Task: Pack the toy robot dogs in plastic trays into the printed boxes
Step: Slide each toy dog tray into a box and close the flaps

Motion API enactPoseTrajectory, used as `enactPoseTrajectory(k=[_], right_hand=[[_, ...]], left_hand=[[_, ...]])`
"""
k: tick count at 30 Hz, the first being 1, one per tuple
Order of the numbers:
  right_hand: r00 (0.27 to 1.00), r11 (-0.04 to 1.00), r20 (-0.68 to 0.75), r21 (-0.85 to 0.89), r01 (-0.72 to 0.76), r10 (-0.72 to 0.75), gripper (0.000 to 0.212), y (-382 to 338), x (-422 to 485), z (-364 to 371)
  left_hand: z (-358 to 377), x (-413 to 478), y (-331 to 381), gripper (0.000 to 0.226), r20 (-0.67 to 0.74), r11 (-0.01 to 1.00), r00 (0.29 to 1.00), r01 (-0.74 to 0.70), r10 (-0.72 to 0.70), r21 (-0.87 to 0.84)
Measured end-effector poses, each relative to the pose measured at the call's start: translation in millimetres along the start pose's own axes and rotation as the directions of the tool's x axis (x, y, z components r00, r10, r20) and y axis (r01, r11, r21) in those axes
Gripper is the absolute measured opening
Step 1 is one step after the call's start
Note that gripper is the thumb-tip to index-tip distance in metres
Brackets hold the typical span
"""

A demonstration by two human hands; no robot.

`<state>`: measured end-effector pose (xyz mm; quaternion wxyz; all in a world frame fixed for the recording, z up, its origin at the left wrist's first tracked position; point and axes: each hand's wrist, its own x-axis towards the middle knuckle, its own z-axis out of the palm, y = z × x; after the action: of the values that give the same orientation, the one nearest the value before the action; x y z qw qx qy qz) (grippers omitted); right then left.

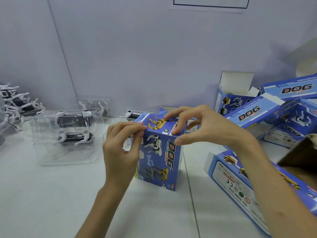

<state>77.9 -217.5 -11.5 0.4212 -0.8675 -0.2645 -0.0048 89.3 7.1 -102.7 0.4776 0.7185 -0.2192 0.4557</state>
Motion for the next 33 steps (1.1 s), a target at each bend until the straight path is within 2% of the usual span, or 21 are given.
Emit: enactPoseTrajectory(k=[4,10,13,16,19,20,21,23,24,26,28,30,33], right_hand=[[1.000,1.000,-0.014,0.027,-0.001,0.002,0.013,-0.3,0.8,2.4],[0.998,0.999,-0.040,-0.003,-0.042,0.042,0.006,-1.1,1.5,2.0],[0.999,0.998,-0.025,0.039,-0.048,0.049,0.009,-2.0,1.2,2.8],[0.994,0.999,-0.105,-0.003,-0.045,0.044,0.023,-0.5,5.6,5.4],[0.977,0.997,-0.209,-0.063,-0.052,0.038,0.023,3.1,12.4,8.3],[0.975,0.997,-0.216,-0.040,-0.060,0.050,0.021,4.7,14.1,9.9],[0.973,0.997,-0.219,-0.017,-0.074,0.068,0.021,6.8,15.6,12.3],[0.968,0.995,-0.234,-0.008,-0.095,0.090,0.018,9.2,17.6,16.5],[0.964,0.995,-0.248,-0.013,-0.100,0.093,0.016,9.3,18.5,18.0],[0.951,0.993,-0.288,0.020,-0.115,0.116,0.012,9.5,20.6,20.3],[0.919,0.972,-0.319,0.114,-0.205,0.231,0.021,10.9,22.8,23.0],[0.870,0.914,-0.285,0.176,-0.365,0.403,0.045,16.2,24.0,22.8],[0.815,0.831,-0.178,0.204,-0.518,0.552,0.077,29.2,21.3,16.1]], left_hand=[[0.4,6.1,3.4,0.033,0.010,0.997,0.998,0.066,-0.066,-0.046],[5.2,8.3,4.2,0.017,0.024,0.998,0.999,0.048,-0.047,-0.038],[4.3,4.7,5.8,0.029,-0.010,0.996,0.996,0.085,-0.085,-0.034],[1.4,-1.8,9.1,0.034,-0.069,1.000,0.998,-0.002,0.002,0.007],[-1.4,-3.2,10.5,0.024,-0.118,0.989,0.983,-0.137,0.142,0.051],[-1.7,-2.2,8.5,0.026,-0.111,0.992,0.986,-0.116,0.121,0.057],[-1.4,-0.4,5.6,0.038,-0.086,0.998,0.996,-0.035,0.038,0.046],[-0.9,2.3,-0.5,0.070,0.021,0.978,0.979,0.205,-0.205,-0.029],[-0.8,2.8,-2.5,0.078,0.078,0.951,0.951,0.304,-0.299,-0.064],[-0.7,1.4,-5.6,0.082,0.113,0.923,0.924,0.375,-0.365,-0.090],[-2.0,-0.8,-2.5,0.089,0.062,0.955,0.956,0.291,-0.288,-0.050],[1.6,-5.2,5.7,0.094,0.041,0.994,0.993,0.109,-0.108,-0.015],[12.8,-18.7,23.4,0.099,0.081,0.986,0.984,-0.162,0.158,0.048]])
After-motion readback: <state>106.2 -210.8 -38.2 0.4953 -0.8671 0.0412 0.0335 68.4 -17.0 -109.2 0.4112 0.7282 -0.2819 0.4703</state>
